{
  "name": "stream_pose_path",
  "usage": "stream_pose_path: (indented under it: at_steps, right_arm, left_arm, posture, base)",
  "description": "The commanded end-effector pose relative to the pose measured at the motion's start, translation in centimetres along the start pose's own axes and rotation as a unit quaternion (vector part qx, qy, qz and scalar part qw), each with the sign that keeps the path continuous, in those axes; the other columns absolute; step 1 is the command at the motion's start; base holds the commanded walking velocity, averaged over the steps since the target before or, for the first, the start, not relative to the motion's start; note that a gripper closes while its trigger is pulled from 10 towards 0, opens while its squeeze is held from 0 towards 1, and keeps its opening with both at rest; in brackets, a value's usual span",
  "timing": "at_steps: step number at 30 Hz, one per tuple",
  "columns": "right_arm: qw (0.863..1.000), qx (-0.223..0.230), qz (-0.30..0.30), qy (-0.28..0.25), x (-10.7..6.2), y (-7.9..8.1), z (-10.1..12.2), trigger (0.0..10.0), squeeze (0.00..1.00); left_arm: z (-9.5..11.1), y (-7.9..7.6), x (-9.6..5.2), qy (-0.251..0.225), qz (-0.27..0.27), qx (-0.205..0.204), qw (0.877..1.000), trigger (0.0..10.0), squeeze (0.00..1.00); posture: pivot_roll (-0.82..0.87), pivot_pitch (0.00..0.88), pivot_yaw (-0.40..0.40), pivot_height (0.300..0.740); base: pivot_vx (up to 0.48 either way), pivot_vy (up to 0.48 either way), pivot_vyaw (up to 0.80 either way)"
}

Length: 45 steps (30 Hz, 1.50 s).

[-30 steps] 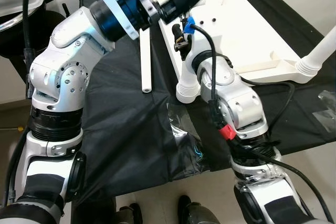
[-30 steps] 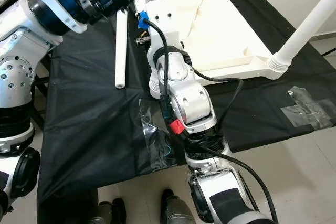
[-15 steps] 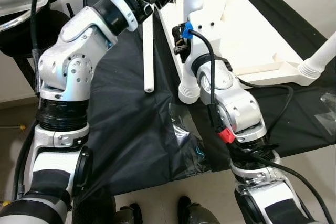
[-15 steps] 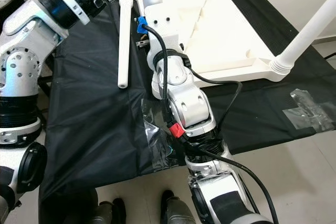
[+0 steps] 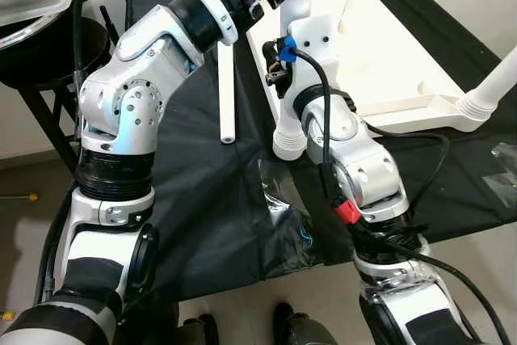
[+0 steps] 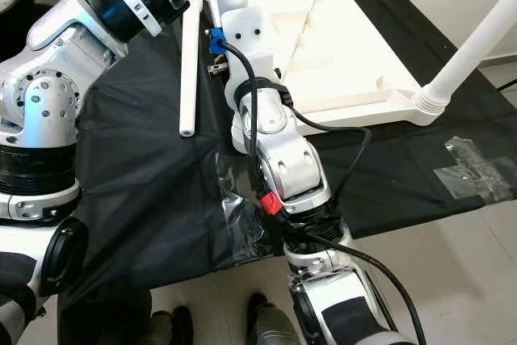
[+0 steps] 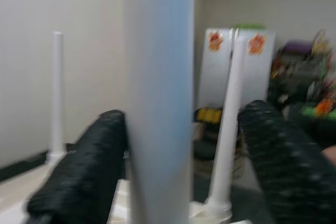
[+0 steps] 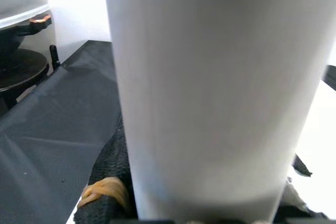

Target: Building children table

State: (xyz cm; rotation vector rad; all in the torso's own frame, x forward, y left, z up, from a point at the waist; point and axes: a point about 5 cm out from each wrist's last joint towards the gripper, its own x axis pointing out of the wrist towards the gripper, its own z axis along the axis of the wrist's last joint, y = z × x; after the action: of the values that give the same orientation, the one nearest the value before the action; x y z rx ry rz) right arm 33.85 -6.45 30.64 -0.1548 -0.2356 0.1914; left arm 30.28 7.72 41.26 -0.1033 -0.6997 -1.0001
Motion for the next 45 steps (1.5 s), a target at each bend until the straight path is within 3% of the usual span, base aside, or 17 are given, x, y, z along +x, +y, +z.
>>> stream_pose_path:
  at_steps: [1,3,9,19,20,25,28,33,35,36,38,40,42,43,44,45]
  right_arm:
    - [0.995,-0.003,-0.002,0.100,-0.1,0.0,-4.5,10.0,0.00]
    - [0.995,-0.002,-0.002,0.100,-0.1,0.0,-4.6,10.0,0.00]
    - [0.995,0.000,-0.003,0.098,-0.1,-0.1,-4.5,10.0,0.00]
    - [0.995,0.002,-0.003,0.096,-0.1,-0.2,-4.4,10.0,0.00]
    - [0.996,0.006,0.000,0.093,-0.1,-0.3,-4.3,10.0,1.00]
    - [0.997,0.014,0.025,0.069,0.0,-0.6,-3.6,10.0,1.00]
    - [0.994,0.011,0.105,0.000,-0.5,-3.5,-1.5,10.0,1.00]
    - [0.992,0.009,0.125,-0.016,-0.8,-4.3,-1.0,10.0,1.00]
    - [0.978,-0.013,0.203,-0.041,-2.3,-6.4,0.0,10.0,1.00]
    - [0.978,-0.013,0.203,-0.041,-2.3,-6.4,0.0,10.0,1.00]
    - [0.959,-0.041,0.276,-0.053,-3.7,-8.1,0.9,10.0,1.00]
    - [0.947,-0.055,0.312,-0.057,-4.2,-9.2,1.5,10.0,1.00]
    - [0.940,-0.058,0.330,-0.058,-4.4,-9.6,1.8,10.0,1.00]
    - [0.929,-0.061,0.360,-0.064,-4.5,-10.0,2.4,10.0,1.00]
    - [0.929,-0.061,0.360,-0.064,-4.5,-10.0,2.4,10.0,1.00]
    - [0.918,-0.068,0.384,-0.073,-4.6,-10.3,3.0,10.0,1.00]
  left_arm:
    - [-0.1,-0.9,0.2,0.004,-0.034,0.034,0.999,0.0,0.00]
    - [-0.1,-0.9,0.3,0.005,-0.033,0.058,0.998,0.0,0.00]
    - [-0.1,-0.8,0.3,0.012,-0.034,0.082,0.996,0.0,0.00]
    - [-0.7,-1.1,0.4,0.023,-0.046,0.079,0.996,0.0,0.00]
    - [-0.7,-1.1,0.4,0.024,-0.047,0.081,0.995,0.0,0.00]
    - [-0.8,-1.1,0.4,0.024,-0.049,0.083,0.995,0.0,0.00]
    - [-0.8,-1.1,0.3,0.021,-0.049,0.081,0.995,0.0,0.00]
    - [-0.8,-1.1,0.2,0.020,-0.050,0.080,0.995,0.0,0.00]
    - [-0.8,-1.2,0.1,0.021,-0.053,0.078,0.995,0.0,0.00]
    - [-0.8,-1.2,0.1,0.021,-0.053,0.078,0.995,0.0,0.00]
    - [-0.8,-1.3,0.1,0.021,-0.059,0.077,0.995,0.0,0.00]
    - [-0.9,-1.4,0.2,0.022,-0.064,0.076,0.995,0.0,0.00]
    - [-1.0,-1.4,0.2,0.023,-0.067,0.076,0.995,0.0,0.00]
    - [-1.0,-1.4,0.3,0.022,-0.069,0.074,0.995,0.0,0.00]
    - [-1.0,-1.4,0.3,0.022,-0.069,0.074,0.995,0.0,0.00]
    - [-1.1,-1.5,0.3,0.023,-0.070,0.074,0.994,0.0,0.00]
  posture:
    - [0.00,0.259,-0.016,0.740]
    - [0.00,0.256,-0.016,0.740]
    - [0.00,0.254,-0.016,0.740]
    - [0.00,0.251,-0.014,0.740]
    - [0.00,0.251,-0.012,0.740]
    - [0.00,0.252,-0.011,0.740]
    - [0.00,0.256,-0.009,0.740]
    - [-0.01,0.257,-0.010,0.740]
    - [-0.01,0.259,-0.001,0.740]
    - [-0.01,0.259,-0.001,0.740]
    - [-0.01,0.258,0.003,0.740]
    - [0.00,0.257,0.006,0.740]
    - [0.00,0.257,0.006,0.740]
    - [0.00,0.255,0.008,0.740]
    - [0.00,0.255,0.008,0.740]
    - [0.00,0.256,0.009,0.740]
  base:
    - [0.000,0.000,0.00]
    - [0.000,0.000,0.00]
    - [0.000,0.000,0.00]
    - [0.000,0.000,0.00]
    - [0.000,0.000,0.00]
    - [0.000,0.000,0.00]
    - [0.000,0.000,0.00]
    - [0.000,0.000,0.00]
    - [0.000,0.000,0.00]
    - [0.000,0.000,0.00]
    - [0.000,0.000,0.00]
    - [0.000,0.000,0.00]
    - [0.000,0.000,0.00]
    - [0.000,0.000,0.00]
    - [0.000,0.000,0.00]
    - [0.000,0.000,0.00]
